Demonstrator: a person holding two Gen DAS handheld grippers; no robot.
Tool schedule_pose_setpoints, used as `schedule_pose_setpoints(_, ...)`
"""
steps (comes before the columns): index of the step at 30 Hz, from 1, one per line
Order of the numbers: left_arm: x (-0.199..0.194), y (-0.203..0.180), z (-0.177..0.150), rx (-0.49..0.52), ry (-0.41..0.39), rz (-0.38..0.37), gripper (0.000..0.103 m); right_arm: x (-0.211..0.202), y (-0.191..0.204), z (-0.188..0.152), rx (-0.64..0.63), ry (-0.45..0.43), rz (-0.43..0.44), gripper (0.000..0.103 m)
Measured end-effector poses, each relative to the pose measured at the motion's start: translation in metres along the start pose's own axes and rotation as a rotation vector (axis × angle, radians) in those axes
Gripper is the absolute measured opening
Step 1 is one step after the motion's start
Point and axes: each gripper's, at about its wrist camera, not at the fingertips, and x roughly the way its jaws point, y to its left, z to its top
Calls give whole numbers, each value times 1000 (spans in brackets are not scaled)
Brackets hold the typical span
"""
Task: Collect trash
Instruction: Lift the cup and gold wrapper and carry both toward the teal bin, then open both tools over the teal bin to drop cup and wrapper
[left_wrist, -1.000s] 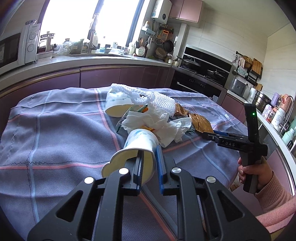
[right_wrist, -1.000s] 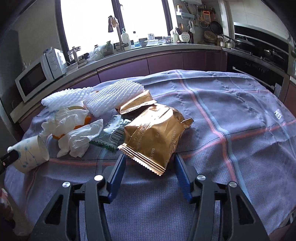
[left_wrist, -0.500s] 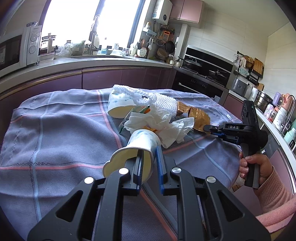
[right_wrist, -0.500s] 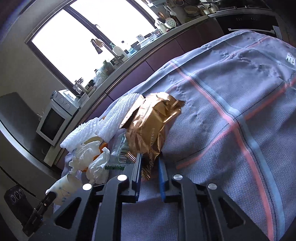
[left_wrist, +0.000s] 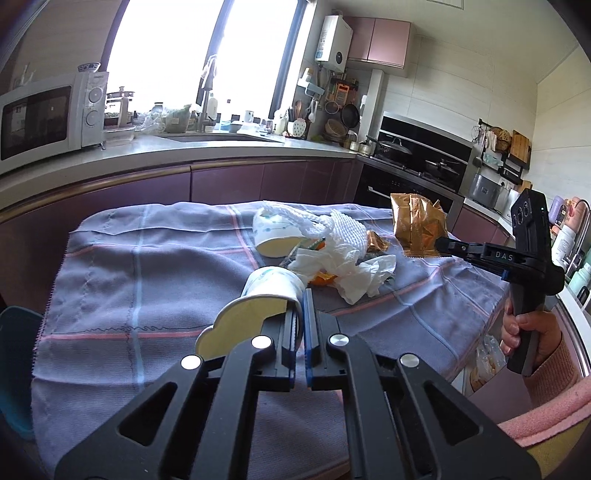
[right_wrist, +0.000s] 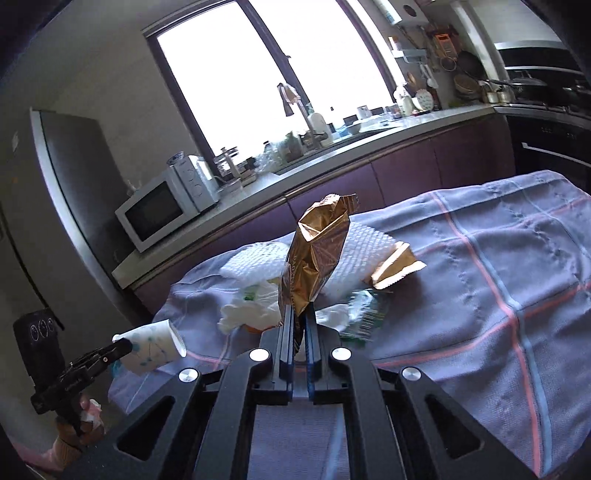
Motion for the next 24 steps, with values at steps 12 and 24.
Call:
schedule_pose_setpoints(12,-96,110,7,-80,-103,349,4,122,188,-6,-319,236,427,4)
schedule_pose_setpoints(24,-118,243,-26,-225,8,586,4,240,317,-42,-418,473,569,4)
